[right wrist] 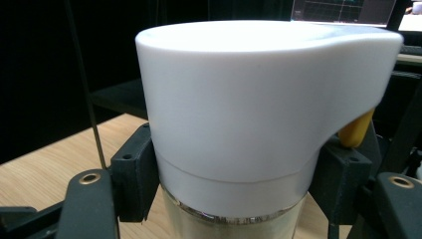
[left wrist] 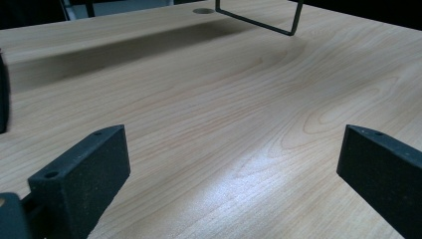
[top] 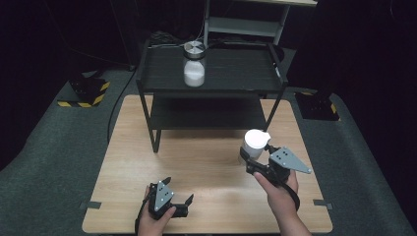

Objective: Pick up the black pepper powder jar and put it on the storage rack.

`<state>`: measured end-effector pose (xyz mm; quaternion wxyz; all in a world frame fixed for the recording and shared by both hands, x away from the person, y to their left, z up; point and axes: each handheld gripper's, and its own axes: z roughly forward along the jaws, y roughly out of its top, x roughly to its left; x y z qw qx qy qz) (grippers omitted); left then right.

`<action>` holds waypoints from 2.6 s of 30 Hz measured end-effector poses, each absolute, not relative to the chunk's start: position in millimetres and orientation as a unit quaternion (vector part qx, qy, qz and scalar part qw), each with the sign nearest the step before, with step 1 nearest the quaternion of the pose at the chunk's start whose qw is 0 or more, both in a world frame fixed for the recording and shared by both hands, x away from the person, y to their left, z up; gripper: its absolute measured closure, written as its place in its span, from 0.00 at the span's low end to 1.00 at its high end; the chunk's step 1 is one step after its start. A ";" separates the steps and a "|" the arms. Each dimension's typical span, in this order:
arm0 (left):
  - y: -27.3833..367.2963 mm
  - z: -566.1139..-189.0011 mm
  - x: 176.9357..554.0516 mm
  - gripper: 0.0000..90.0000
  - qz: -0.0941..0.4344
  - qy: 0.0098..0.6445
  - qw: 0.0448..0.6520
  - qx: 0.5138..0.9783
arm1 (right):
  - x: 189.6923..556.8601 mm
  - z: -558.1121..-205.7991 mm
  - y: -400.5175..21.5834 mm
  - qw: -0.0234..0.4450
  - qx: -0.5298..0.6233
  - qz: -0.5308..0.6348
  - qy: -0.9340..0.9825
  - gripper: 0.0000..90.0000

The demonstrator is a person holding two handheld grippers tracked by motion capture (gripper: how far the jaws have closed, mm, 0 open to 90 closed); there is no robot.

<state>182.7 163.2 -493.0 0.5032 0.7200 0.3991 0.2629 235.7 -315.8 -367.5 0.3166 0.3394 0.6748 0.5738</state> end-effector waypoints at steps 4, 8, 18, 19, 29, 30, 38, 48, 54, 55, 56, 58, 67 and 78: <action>163.2 -492.7 183.0 0.00 0.261 0.397 0.503 0.722 | 233.3 -356.3 -315.9 0.319 0.337 0.577 0.672 0.34; 163.7 -492.8 183.6 0.00 0.259 0.401 0.504 0.720 | 235.3 -344.7 -319.1 0.312 0.342 0.584 0.667 0.34; 162.5 -492.1 183.9 0.00 0.262 0.396 0.501 0.724 | 239.6 -320.8 -319.1 0.313 0.345 0.578 0.670 0.34; 162.6 -491.9 184.3 0.00 0.261 0.397 0.500 0.724 | 240.0 -319.0 -319.2 0.314 0.345 0.578 0.670 0.34; 163.2 -491.9 185.1 0.00 0.258 0.398 0.502 0.723 | 247.7 -292.9 -316.5 0.322 0.338 0.579 0.668 0.34; 163.3 -491.9 185.0 0.00 0.259 0.396 0.502 0.724 | 248.1 -291.1 -316.0 0.323 0.338 0.580 0.667 0.34; 163.3 -492.5 184.0 0.00 0.261 0.392 0.503 0.725 | 255.9 -266.1 -311.5 0.322 0.339 0.587 0.660 0.34; 163.0 -492.1 184.3 0.00 0.261 0.391 0.501 0.727 | 266.2 -245.7 -304.2 0.335 0.341 0.589 0.652 0.34; 163.0 -492.3 184.0 0.00 0.261 0.390 0.502 0.726 | 271.9 -234.3 -298.7 0.343 0.342 0.591 0.645 0.34; 163.0 -492.4 183.8 0.00 0.261 0.390 0.502 0.726 | 272.7 -232.7 -297.8 0.344 0.342 0.590 0.645 0.34; 163.0 -492.2 183.8 0.00 0.261 0.389 0.502 0.727 | 273.9 -229.6 -296.1 0.346 0.343 0.590 0.644 0.34; 163.1 -492.0 184.7 0.00 0.258 0.390 0.502 0.727 | 276.5 -225.1 -294.0 0.350 0.343 0.589 0.642 0.34; 165.5 -492.4 185.3 0.00 0.255 0.387 0.505 0.728 | 297.1 -210.4 -282.9 0.361 0.361 0.589 0.626 0.34; 165.7 -492.0 185.4 0.00 0.255 0.384 0.505 0.730 | 327.3 -196.6 -268.2 0.375 0.367 0.581 0.623 0.34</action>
